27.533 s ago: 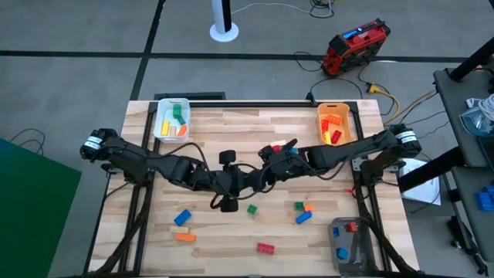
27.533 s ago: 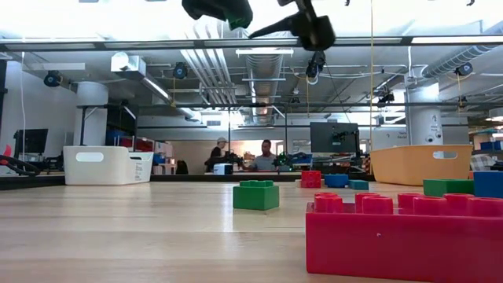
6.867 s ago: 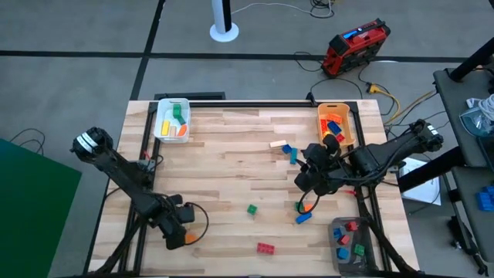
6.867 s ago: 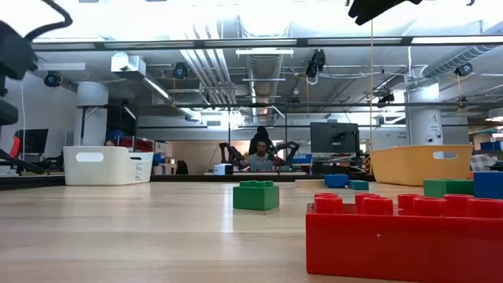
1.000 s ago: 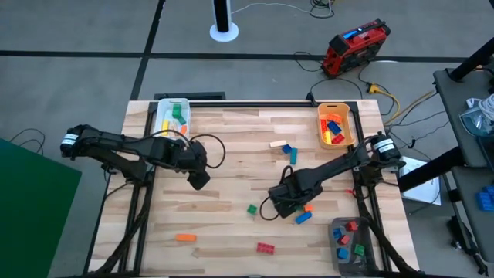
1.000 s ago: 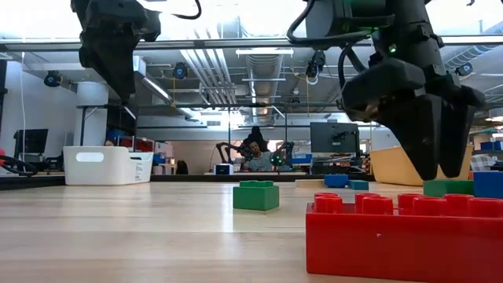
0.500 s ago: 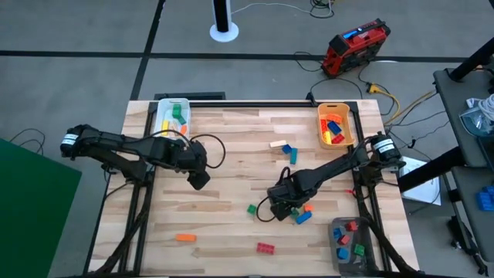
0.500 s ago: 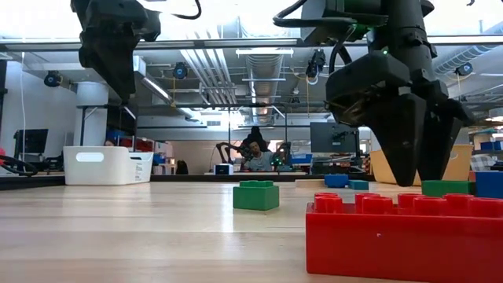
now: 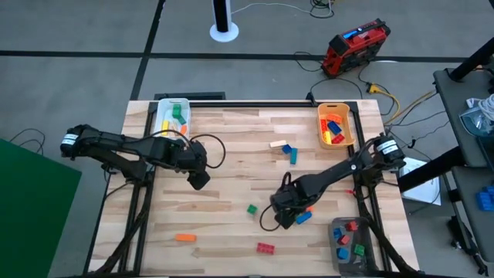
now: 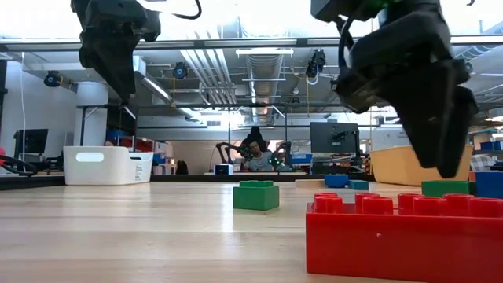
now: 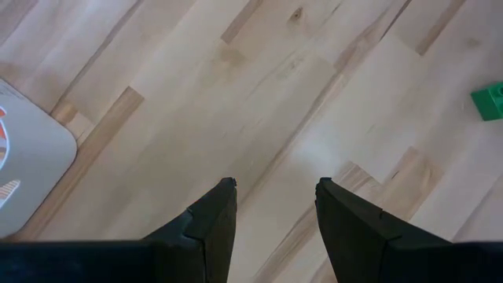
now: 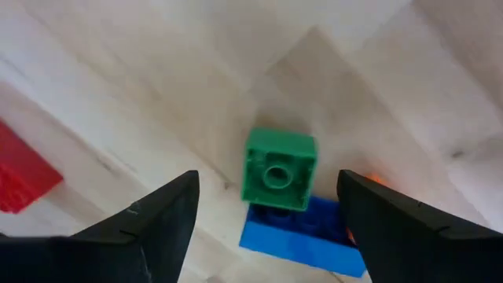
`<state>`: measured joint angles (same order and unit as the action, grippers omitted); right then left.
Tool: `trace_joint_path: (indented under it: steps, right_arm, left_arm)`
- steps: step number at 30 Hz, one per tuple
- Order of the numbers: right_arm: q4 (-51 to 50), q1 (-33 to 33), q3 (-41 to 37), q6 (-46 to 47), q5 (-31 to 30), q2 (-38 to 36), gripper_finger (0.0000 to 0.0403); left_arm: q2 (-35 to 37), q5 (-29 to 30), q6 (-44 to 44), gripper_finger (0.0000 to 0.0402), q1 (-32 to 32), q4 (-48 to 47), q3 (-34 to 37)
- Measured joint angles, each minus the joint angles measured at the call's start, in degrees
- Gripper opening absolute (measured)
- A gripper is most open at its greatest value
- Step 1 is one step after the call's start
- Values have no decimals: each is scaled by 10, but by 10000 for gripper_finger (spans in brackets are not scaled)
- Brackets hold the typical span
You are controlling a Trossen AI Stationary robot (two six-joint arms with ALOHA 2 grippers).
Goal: Sort blocks by size
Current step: Put the small green game piece into the black bin
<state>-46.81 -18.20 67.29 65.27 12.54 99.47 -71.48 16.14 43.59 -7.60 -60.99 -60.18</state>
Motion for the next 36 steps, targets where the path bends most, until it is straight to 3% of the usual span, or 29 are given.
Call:
trace_joint_path:
  steps: [10,21,29,36]
  right_arm:
    - [13,-16,-1,-45,-36,45,253]
    - [27,-16,0,-67,-48,48,130]
    - [17,-2,44,-76,-52,17,130]
    - [-81,-20,82,-72,-61,-66,141]
  left_arm:
    - [0,0,0,152,0,0,0]
    - [0,8,0,152,0,1,0]
    - [0,13,0,152,0,3,0]
    - [0,13,-5,152,0,3,0]
